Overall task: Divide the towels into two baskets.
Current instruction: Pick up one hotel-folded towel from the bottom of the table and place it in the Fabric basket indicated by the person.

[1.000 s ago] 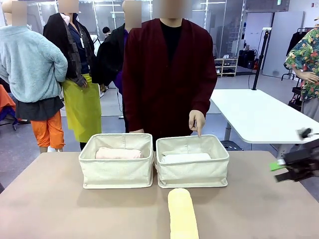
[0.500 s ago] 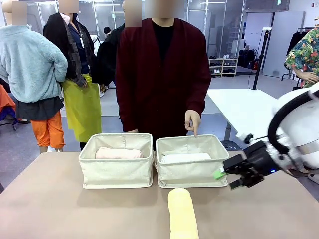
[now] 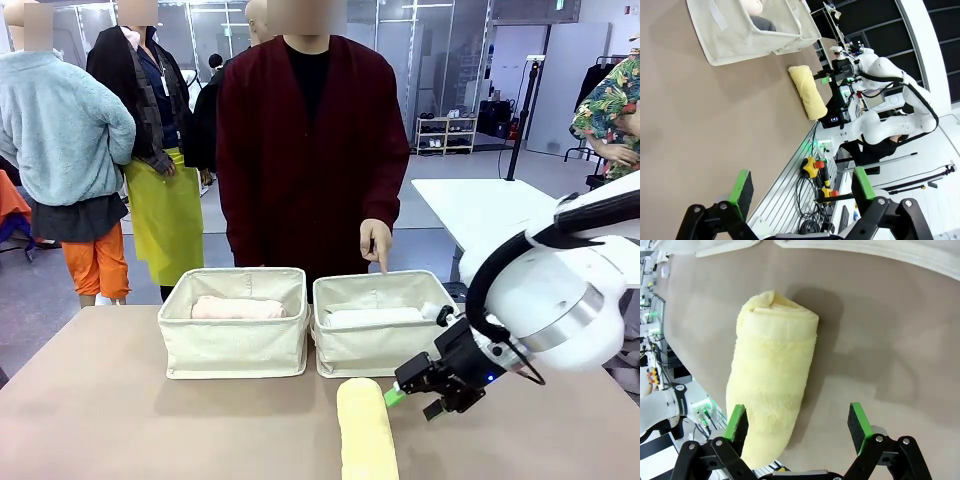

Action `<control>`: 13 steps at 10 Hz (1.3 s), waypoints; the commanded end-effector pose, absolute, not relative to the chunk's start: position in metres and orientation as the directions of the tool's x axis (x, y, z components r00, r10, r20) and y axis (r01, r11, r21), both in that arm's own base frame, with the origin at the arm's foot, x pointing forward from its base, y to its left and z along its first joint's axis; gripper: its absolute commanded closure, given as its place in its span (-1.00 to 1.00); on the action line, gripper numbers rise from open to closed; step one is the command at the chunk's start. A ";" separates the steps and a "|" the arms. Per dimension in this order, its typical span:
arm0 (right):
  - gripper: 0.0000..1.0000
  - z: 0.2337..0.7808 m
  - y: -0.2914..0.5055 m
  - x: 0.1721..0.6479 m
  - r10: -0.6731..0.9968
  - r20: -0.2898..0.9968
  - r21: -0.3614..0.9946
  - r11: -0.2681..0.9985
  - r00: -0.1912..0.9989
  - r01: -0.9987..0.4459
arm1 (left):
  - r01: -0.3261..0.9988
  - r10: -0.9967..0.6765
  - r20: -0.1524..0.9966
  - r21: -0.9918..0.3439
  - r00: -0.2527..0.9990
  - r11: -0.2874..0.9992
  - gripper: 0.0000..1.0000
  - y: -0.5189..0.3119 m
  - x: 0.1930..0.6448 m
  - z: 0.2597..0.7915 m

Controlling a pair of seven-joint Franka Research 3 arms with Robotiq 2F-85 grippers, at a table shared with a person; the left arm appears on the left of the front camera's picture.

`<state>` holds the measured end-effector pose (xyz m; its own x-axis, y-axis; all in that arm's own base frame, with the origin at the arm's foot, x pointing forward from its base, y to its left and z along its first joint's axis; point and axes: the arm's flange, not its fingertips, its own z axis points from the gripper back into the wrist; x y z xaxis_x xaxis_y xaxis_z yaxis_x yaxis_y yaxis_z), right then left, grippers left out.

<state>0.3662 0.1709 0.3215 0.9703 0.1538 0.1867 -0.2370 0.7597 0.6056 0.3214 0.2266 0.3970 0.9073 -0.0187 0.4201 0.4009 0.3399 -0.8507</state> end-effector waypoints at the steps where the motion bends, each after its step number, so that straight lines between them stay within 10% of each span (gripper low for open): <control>1: -1.00 0.317 0.188 0.355 0.125 0.202 0.600 0.768 0.971 -0.224 | 0.406 -0.017 0.426 -0.848 0.905 0.340 -1.00 0.228 0.319 0.399; 10: -1.00 0.283 0.254 0.367 0.192 0.157 0.601 0.760 0.969 -0.247 | 0.406 -0.017 0.426 -0.848 0.905 0.340 -1.00 0.228 0.319 0.399; 13: 0.91 0.283 0.255 0.367 0.211 0.161 0.607 0.749 0.964 -0.265 | 0.406 -0.017 0.426 -0.848 0.905 0.340 -1.00 0.228 0.319 0.399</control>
